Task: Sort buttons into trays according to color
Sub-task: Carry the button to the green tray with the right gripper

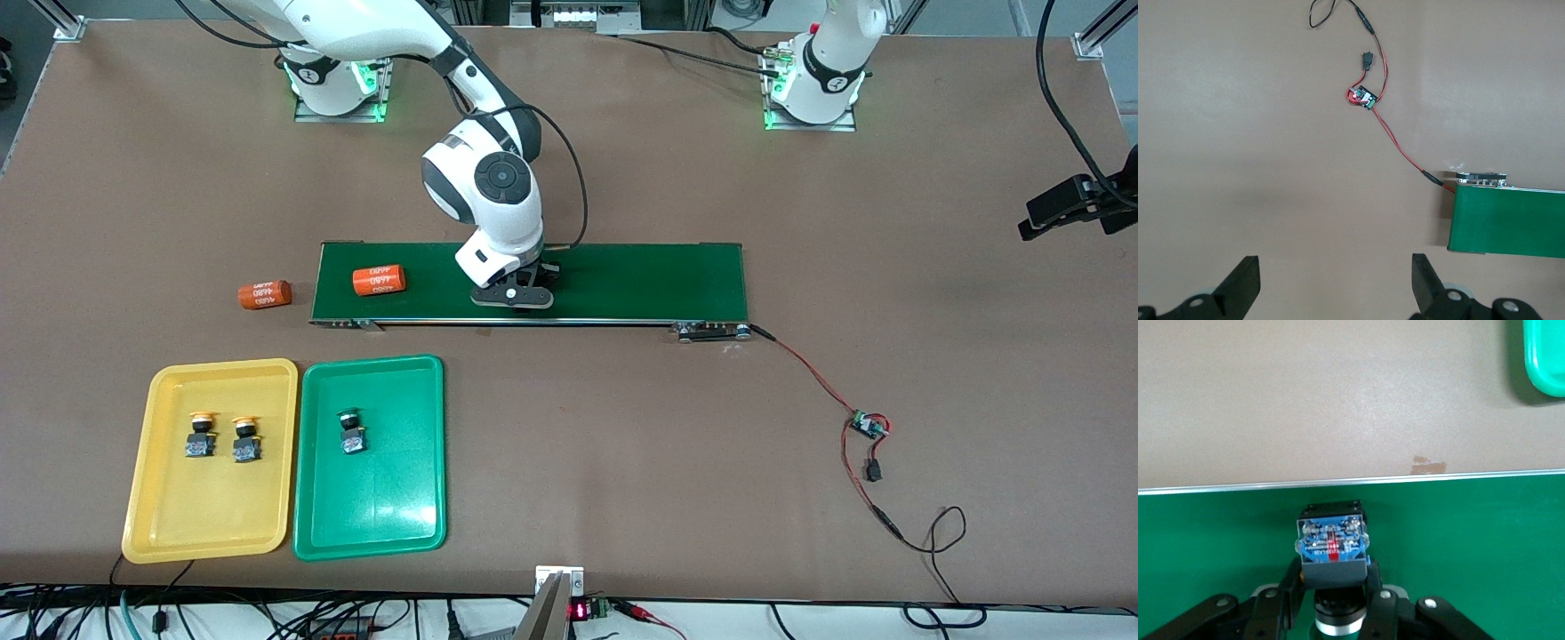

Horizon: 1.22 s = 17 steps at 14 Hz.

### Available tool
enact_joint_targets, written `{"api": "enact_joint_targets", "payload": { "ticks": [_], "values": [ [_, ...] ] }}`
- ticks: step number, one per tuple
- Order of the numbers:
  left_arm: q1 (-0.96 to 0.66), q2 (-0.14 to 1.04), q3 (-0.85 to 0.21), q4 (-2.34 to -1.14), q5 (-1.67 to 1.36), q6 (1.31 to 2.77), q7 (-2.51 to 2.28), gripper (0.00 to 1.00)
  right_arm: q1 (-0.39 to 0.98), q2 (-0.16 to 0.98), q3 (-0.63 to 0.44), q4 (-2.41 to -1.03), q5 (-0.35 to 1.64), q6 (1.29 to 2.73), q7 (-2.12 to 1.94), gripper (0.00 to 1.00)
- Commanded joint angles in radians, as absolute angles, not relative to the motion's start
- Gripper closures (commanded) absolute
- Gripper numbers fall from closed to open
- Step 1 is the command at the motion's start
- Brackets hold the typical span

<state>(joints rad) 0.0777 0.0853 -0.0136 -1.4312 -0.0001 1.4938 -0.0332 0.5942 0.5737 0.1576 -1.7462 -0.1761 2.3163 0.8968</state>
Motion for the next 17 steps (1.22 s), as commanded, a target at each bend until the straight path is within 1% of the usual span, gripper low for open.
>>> {"api": "enact_joint_targets", "payload": {
  "ticks": [1,2,4,7,9,11,14,16,17],
  "values": [
    [0.067,0.064,-0.003,-1.453,0.0,1.526,-0.018,0.0,0.549,0.563,0.16,-1.712,-0.189,2.29,0.862,1.0],
    [0.067,0.064,-0.003,-1.453,-0.003,1.526,-0.026,0.0,0.526,0.561,0.16,-1.679,-0.189,2.269,0.827,1.0],
    [0.067,0.066,-0.002,-1.448,-0.008,1.528,-0.029,0.0,0.456,0.572,0.16,-1.57,-0.189,2.196,0.731,1.0],
    [0.094,0.067,-0.002,-1.454,0.0,1.528,-0.029,0.0,0.323,0.627,0.146,-1.453,-0.183,2.183,0.6,1.0],
    [0.101,0.074,-0.002,-1.456,0.0,1.528,-0.028,0.0,0.26,0.63,0.146,-1.44,-0.179,2.19,0.543,1.0],
    [0.098,0.084,-0.012,-1.448,0.002,1.529,-0.028,0.0,0.227,0.653,0.147,-1.437,-0.179,2.2,0.52,0.99],
    [0.089,0.087,-0.054,-1.453,0.003,1.545,-0.028,0.0,0.224,0.712,0.144,-1.434,-0.183,2.291,0.517,0.99],
    [0.089,0.087,-0.055,-1.457,0.002,1.559,-0.029,0.0,0.224,0.747,0.143,-1.434,-0.183,2.347,0.514,0.98],
    [0.092,0.092,-0.055,-1.457,-0.006,1.562,-0.029,0.0,0.222,0.756,0.143,-1.434,-0.184,2.353,0.511,0.95]
  ]
}}
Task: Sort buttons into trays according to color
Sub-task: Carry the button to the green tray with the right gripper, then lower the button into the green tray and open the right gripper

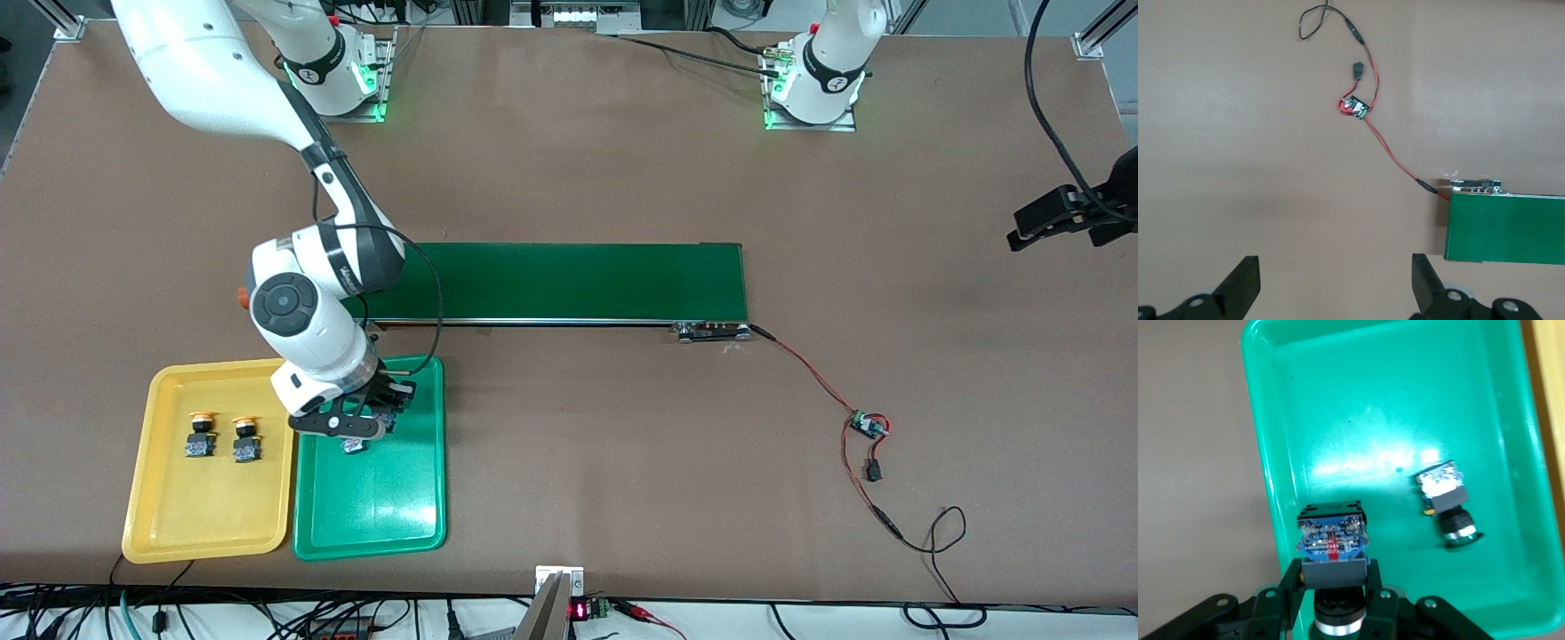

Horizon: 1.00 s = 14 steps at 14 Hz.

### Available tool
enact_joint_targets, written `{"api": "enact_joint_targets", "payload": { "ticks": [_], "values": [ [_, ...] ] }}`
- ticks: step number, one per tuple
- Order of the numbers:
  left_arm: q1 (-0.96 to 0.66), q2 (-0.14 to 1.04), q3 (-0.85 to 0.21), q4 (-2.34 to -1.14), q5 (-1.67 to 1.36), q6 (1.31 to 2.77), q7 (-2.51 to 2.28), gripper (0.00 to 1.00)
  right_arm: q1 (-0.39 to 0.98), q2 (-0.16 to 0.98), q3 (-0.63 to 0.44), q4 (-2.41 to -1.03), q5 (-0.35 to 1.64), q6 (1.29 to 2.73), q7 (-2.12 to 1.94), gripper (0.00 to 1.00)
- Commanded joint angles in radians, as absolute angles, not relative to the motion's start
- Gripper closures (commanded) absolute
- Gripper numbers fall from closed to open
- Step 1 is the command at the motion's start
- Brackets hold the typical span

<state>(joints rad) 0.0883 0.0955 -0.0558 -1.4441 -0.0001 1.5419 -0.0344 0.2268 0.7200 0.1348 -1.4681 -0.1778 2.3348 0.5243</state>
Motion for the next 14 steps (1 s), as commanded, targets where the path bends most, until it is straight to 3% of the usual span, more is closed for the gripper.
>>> {"api": "enact_joint_targets", "payload": {
  "ticks": [1,2,3,4,7,9,12,14],
  "values": [
    [0.101,0.097,-0.055,-1.457,-0.015,1.565,-0.029,0.0,0.21,0.762,0.141,-1.434,-0.184,2.353,0.502,0.91],
    [0.1,0.097,-0.055,-1.456,-0.024,1.565,-0.028,0.0,0.204,0.765,0.141,-1.434,-0.183,2.353,0.482,0.72],
    [0.098,0.097,-0.055,-1.457,-0.026,1.563,-0.029,0.0,0.203,0.77,0.141,-1.434,-0.183,2.353,0.479,0.4],
    [0.098,0.095,-0.055,-1.457,-0.026,1.562,-0.029,0.0,0.202,0.77,0.141,-1.434,-0.183,2.352,0.48,0.31],
    [0.123,0.098,-0.041,-1.457,-0.026,1.565,-0.029,0.0,0.198,0.77,0.141,-1.434,-0.183,2.353,0.476,0.2],
    [0.135,0.104,-0.041,-1.457,-0.026,1.565,-0.029,0.0,0.178,0.767,0.141,-1.434,-0.181,2.35,0.479,0.0],
    [0.14,0.106,-0.041,-1.457,-0.018,1.566,-0.029,0.0,0.134,0.732,0.141,-1.433,-0.178,2.324,0.479,0.0],
    [0.138,0.104,-0.051,-1.457,-0.018,1.565,-0.029,0.0,0.088,0.651,0.144,-1.431,-0.176,2.194,0.472,0.0]
  ]
}}
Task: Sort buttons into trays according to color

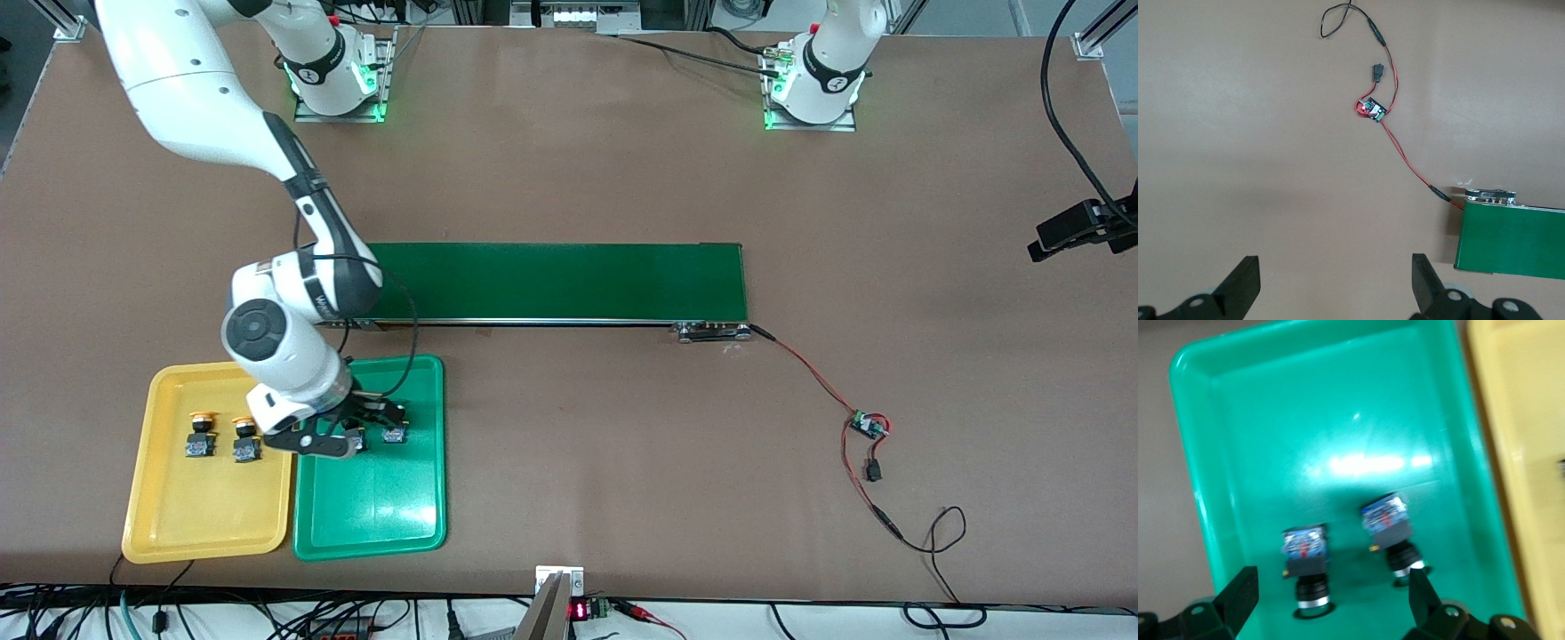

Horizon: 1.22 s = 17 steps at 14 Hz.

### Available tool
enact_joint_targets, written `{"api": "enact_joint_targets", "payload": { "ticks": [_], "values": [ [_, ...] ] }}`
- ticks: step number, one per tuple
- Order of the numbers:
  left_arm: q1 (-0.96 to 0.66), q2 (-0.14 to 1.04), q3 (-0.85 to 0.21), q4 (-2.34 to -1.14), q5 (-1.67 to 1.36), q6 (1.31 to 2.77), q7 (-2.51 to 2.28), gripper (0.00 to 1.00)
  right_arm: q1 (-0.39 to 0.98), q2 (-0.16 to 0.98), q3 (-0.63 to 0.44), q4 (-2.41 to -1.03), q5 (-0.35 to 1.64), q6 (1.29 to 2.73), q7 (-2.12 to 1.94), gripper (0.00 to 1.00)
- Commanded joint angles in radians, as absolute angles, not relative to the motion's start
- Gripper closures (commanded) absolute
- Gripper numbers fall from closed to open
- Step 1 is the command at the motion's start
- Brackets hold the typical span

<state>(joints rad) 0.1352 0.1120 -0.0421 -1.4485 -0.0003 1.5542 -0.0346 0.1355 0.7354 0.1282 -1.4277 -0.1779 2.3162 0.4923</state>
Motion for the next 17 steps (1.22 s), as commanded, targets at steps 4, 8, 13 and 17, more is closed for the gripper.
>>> {"api": "enact_joint_targets", "payload": {
  "ticks": [4,8,13,17],
  "values": [
    [0.137,0.104,-0.054,-1.457,-0.018,1.565,-0.028,0.0,-0.026,0.455,0.143,-1.407,-0.033,1.913,0.212,0.0],
    [0.127,0.104,-0.055,-1.456,-0.017,1.565,-0.028,0.0,-0.135,0.193,0.141,-1.527,0.015,1.7,0.118,0.0],
    [0.126,0.104,-0.055,-1.454,-0.017,1.566,-0.028,0.0,-0.193,-0.035,0.098,-1.711,0.009,1.571,-0.04,0.0],
    [0.126,0.104,-0.055,-1.453,-0.015,1.568,-0.028,0.0,-0.187,-0.025,0.087,-1.723,0.011,1.566,-0.029,0.0]
  ]
}}
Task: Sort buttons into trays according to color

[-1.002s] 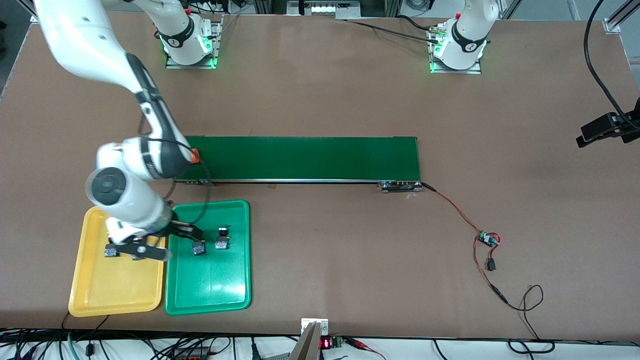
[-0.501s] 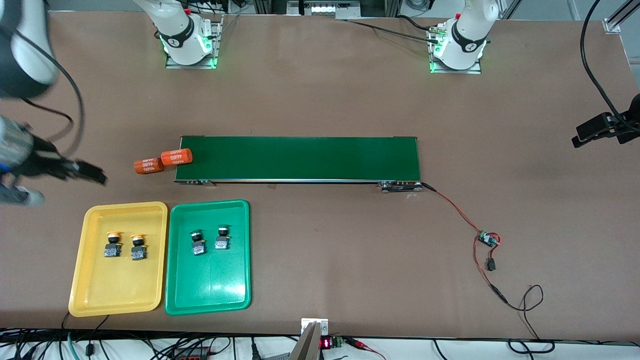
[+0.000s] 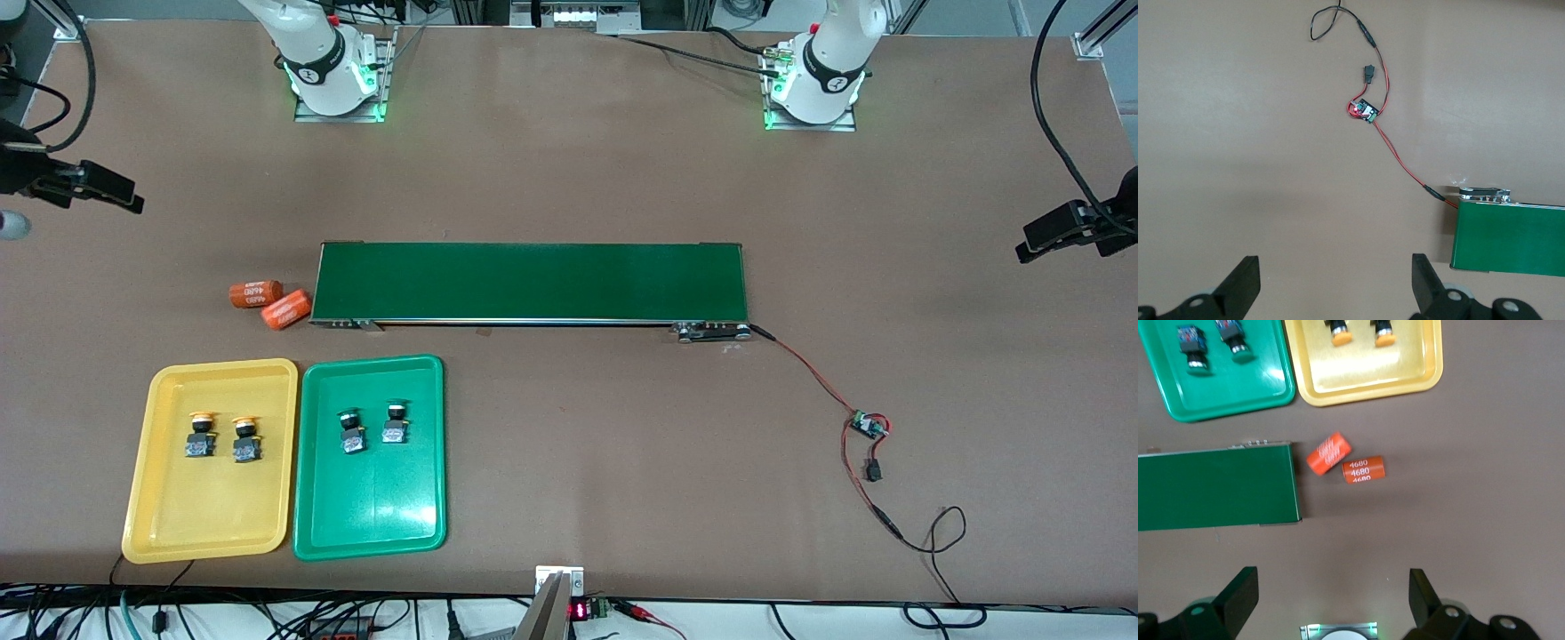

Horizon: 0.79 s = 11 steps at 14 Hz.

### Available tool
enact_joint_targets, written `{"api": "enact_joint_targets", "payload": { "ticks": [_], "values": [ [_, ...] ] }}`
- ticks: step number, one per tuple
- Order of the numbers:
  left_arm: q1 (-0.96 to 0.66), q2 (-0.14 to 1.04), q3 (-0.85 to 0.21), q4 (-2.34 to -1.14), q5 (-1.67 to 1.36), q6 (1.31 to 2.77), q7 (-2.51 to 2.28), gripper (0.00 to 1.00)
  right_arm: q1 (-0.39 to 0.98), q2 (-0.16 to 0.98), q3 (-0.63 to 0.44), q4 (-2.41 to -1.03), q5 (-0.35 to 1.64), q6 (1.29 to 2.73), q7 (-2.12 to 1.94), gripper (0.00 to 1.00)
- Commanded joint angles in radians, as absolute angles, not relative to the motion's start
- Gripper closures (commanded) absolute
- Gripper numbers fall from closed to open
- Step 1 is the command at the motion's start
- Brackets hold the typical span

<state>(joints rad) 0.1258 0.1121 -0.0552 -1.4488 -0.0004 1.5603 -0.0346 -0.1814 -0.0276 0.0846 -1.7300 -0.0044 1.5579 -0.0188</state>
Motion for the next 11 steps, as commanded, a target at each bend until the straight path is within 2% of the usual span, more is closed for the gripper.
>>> {"api": "enact_joint_targets", "payload": {
  "ticks": [1,2,4,11],
  "values": [
    [0.126,0.104,-0.055,-1.453,-0.015,1.568,-0.028,0.0,-0.181,-0.018,0.087,-1.717,0.012,1.566,-0.029,0.0],
    [0.126,0.104,-0.055,-1.453,-0.015,1.568,-0.028,0.0,-0.135,-0.014,0.081,-1.707,0.008,1.563,-0.028,0.0],
    [0.126,0.104,-0.057,-1.453,-0.015,1.568,-0.028,0.0,-0.056,-0.006,0.002,-1.694,0.002,1.562,-0.028,0.0],
    [0.126,0.104,-0.055,-1.453,-0.015,1.568,-0.028,0.0,-0.038,0.02,-0.005,-1.687,0.012,1.56,-0.026,0.0]
  ]
}}
